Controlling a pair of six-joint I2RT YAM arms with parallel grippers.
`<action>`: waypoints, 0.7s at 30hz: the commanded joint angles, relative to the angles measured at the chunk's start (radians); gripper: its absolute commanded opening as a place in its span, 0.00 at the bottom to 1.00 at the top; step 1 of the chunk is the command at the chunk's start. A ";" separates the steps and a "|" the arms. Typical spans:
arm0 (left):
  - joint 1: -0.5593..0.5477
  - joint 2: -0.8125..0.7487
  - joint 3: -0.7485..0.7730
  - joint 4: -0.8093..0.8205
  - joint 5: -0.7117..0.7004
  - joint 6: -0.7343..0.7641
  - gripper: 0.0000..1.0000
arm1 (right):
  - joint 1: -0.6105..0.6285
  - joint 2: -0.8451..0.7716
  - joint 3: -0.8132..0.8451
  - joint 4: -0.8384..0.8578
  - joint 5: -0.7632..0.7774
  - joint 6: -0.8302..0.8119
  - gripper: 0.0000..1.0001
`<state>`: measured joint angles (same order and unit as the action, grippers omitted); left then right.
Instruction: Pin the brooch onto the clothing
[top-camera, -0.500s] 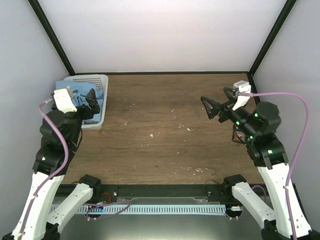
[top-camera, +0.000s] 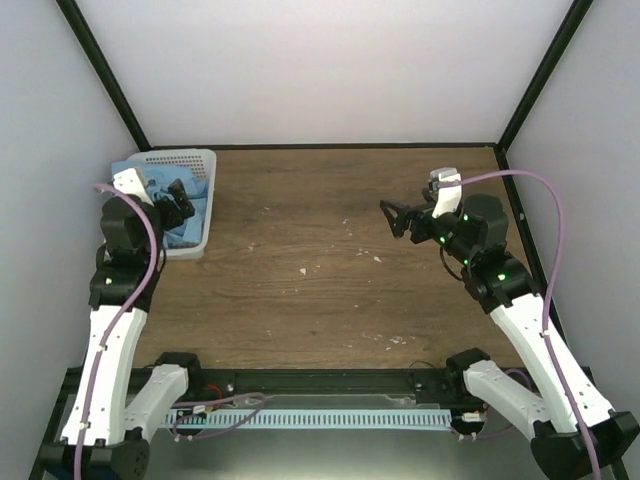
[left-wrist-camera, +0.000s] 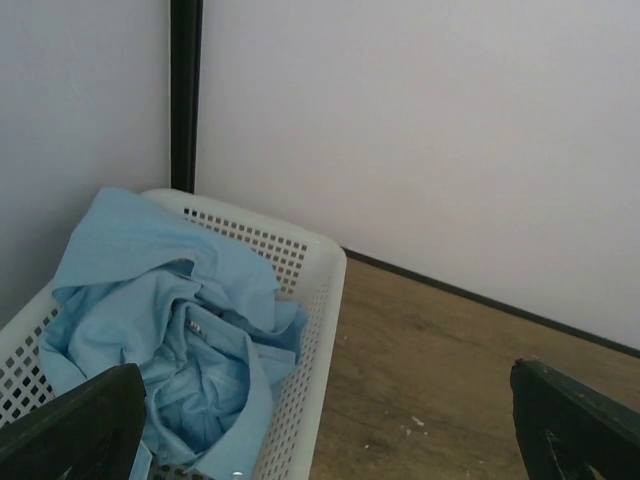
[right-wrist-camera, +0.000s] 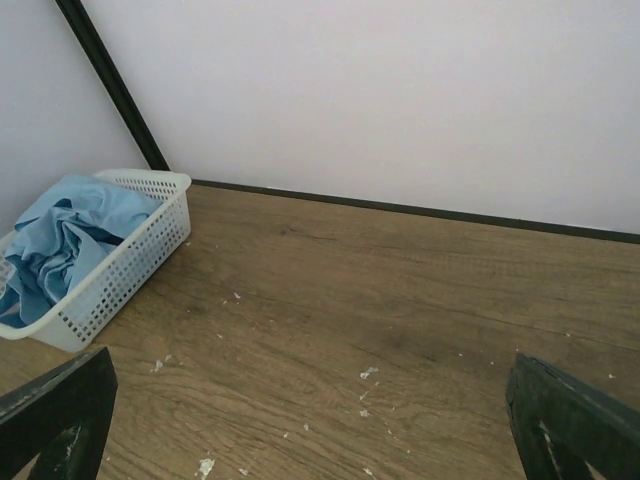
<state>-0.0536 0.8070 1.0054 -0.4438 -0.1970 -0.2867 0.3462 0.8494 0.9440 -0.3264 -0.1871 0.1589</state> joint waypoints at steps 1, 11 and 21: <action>0.028 0.072 0.018 -0.038 0.043 -0.019 1.00 | 0.018 0.004 0.003 0.056 0.039 0.010 1.00; 0.080 0.511 0.238 -0.171 -0.059 -0.072 1.00 | 0.028 0.006 -0.008 0.084 0.018 0.012 1.00; 0.168 1.000 0.539 -0.206 -0.056 -0.060 0.98 | 0.031 0.030 -0.014 0.095 -0.028 0.034 1.00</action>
<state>0.1101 1.6978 1.4490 -0.6231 -0.2398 -0.3656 0.3656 0.8692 0.9333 -0.2562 -0.1890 0.1772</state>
